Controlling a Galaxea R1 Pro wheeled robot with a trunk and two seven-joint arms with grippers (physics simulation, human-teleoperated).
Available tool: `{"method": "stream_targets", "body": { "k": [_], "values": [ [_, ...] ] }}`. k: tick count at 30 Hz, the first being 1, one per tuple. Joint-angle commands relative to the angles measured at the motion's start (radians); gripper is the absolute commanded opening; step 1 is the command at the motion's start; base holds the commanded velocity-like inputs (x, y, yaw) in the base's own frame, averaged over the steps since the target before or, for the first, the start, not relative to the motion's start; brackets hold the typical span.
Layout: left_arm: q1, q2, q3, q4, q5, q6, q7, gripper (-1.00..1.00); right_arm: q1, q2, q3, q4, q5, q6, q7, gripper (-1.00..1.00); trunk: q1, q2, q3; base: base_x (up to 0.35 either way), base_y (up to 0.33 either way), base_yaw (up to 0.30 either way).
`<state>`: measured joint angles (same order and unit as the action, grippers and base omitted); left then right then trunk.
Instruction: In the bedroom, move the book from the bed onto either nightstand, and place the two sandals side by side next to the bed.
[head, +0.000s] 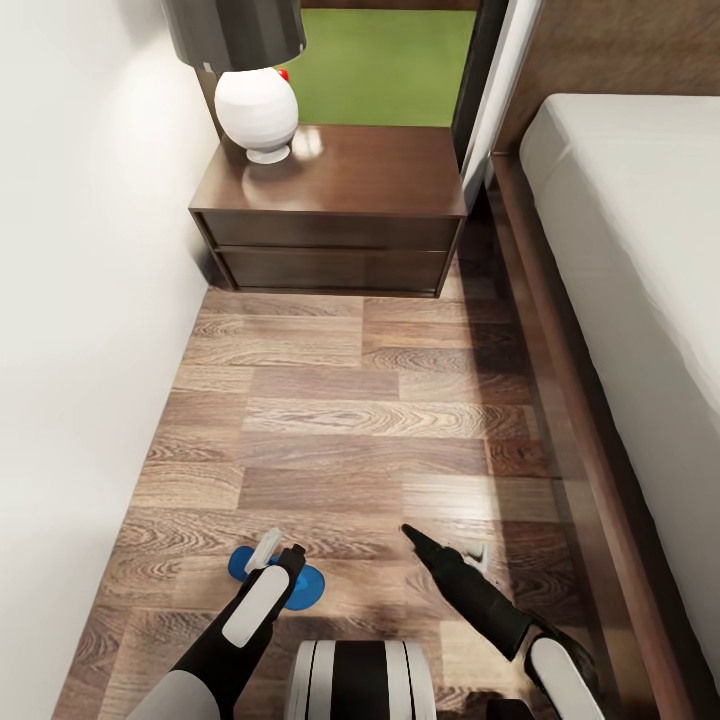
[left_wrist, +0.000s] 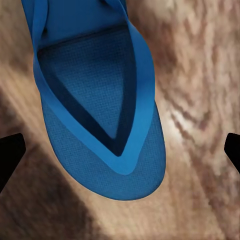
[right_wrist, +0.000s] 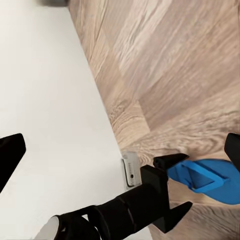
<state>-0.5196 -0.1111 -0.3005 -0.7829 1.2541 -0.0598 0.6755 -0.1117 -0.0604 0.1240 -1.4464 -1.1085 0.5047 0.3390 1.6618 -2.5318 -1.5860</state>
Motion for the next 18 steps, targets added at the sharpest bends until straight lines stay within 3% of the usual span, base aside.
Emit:
{"method": "stream_targets", "body": {
  "k": [1, 2, 4, 7, 18],
  "values": [
    [0.0, 0.001, -0.003, -0.001, 0.008, -0.006, 0.004, 1.0, 0.0, -0.021, 0.0, 0.0, -0.045, 0.004, 0.0, 1.0, 0.0, 0.0, -0.001, 0.0, 0.0, 0.0],
    [0.0, 0.001, -0.003, -0.001, 0.008, -0.006, 0.004, 1.0, 0.0, -0.03, 0.0, 0.0, -0.063, 0.004, 0.0, 1.0, 0.0, 0.0, -0.001, 0.0, 0.0, 0.0],
    [0.0, 0.001, -0.003, -0.001, 0.008, -0.006, 0.004, 1.0, 0.0, -0.067, 0.0, 0.001, -0.139, 0.004, 0.0, 1.0, 0.0, 0.0, -0.001, 0.0, 0.0, 0.0],
    [0.0, 0.001, -0.003, -0.001, 0.008, -0.006, 0.004, 1.0, 0.0, -0.085, 0.0, 0.0, -0.181, 0.004, -0.001, 1.0, 0.0, 0.0, -0.001, 0.0, 0.0, 0.0],
    [0.0, 0.001, -0.003, -0.001, 0.008, -0.006, 0.004, 1.0, 0.0, -0.086, 0.002, -0.002, -0.19, 0.002, -0.002, 1.0, 0.0, 0.0, -0.001, 0.0, 0.0, 0.0]
  ]
}}
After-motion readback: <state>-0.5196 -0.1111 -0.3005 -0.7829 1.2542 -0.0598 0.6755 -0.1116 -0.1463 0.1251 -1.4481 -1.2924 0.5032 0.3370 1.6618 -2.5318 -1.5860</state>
